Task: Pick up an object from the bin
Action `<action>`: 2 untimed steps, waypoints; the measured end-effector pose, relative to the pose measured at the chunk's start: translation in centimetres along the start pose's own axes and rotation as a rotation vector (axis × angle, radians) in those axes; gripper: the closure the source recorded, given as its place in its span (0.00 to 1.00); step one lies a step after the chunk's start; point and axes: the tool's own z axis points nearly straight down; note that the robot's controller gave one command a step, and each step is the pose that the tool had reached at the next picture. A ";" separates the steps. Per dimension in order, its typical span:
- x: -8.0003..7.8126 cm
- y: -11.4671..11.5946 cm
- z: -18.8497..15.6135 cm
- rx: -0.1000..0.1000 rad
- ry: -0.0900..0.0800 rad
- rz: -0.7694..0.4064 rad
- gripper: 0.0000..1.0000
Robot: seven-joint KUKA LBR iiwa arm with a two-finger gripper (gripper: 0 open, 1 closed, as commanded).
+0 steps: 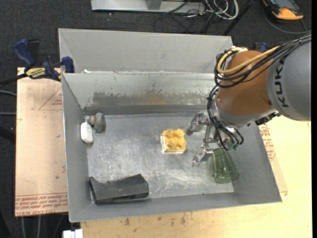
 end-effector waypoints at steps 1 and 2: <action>-2.1 3.6 3.7 0.002 -0.009 -0.051 0.00; -2.9 5.0 8.4 -0.010 -0.020 -0.018 0.00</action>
Offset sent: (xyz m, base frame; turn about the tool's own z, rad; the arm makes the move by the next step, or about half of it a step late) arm 0.0240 0.0401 -0.0947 -0.0083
